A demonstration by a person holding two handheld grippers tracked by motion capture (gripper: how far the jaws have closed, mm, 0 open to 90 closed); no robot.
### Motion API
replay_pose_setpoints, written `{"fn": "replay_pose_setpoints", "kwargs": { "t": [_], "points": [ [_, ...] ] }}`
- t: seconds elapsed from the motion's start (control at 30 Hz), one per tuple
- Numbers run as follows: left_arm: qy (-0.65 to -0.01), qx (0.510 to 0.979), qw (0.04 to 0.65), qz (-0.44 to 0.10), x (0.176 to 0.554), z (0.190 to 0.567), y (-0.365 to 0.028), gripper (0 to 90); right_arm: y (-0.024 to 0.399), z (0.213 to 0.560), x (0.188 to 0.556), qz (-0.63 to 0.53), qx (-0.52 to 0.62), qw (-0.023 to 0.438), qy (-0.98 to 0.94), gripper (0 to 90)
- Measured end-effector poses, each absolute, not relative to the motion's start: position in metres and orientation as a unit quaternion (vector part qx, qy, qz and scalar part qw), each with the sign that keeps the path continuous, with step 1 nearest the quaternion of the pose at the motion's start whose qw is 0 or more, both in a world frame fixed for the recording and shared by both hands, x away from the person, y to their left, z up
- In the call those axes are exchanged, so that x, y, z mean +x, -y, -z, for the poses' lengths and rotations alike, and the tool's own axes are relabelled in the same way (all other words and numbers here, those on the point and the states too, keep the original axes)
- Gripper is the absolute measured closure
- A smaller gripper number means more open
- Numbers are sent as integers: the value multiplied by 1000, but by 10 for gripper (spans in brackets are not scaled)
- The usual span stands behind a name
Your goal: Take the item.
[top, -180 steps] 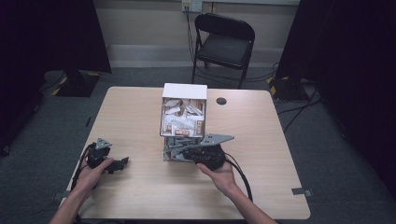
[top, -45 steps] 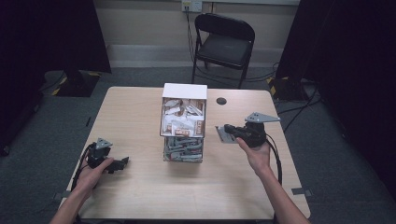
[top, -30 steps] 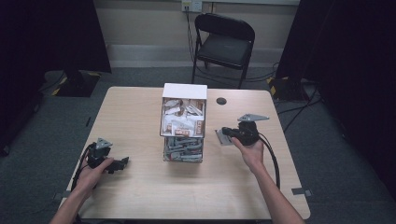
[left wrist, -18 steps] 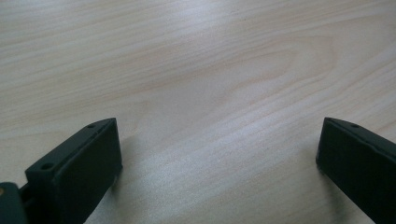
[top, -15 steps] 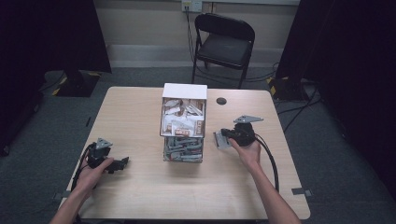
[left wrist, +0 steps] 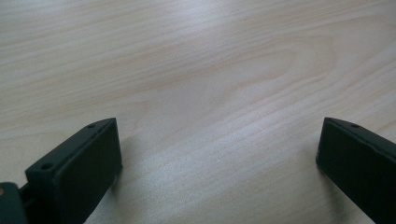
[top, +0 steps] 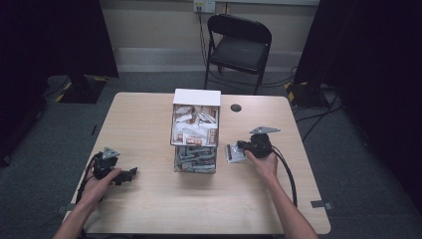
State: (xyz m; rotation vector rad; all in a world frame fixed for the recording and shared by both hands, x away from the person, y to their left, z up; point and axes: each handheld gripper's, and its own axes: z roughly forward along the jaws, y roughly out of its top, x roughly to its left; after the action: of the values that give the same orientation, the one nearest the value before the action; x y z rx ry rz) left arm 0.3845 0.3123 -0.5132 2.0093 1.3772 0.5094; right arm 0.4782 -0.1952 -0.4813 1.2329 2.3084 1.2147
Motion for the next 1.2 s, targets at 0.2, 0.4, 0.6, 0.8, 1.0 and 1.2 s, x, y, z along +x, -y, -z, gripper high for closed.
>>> {"fn": "replay_pose_setpoints", "kwargs": {
  "t": [0.2,0.4,0.6,0.8,1.0,1.2],
  "points": [
    [-524,765,321,-194,385,513,-312,0,194,492,483,-413,435,122,-790,891],
    [-524,765,321,-194,385,513,-312,0,190,498,490,-410,444,125,-787,885],
    [-524,765,321,-194,385,513,-312,0,192,506,495,-408,457,127,-780,880],
    [-524,765,321,-194,385,513,-312,0,193,506,495,-402,461,136,-780,825],
    [-524,765,321,-194,385,513,-312,0,194,506,497,-399,466,143,-777,757],
    [-524,765,321,-194,385,513,-312,0,195,506,497,-401,475,142,-770,658]
  ]
}}
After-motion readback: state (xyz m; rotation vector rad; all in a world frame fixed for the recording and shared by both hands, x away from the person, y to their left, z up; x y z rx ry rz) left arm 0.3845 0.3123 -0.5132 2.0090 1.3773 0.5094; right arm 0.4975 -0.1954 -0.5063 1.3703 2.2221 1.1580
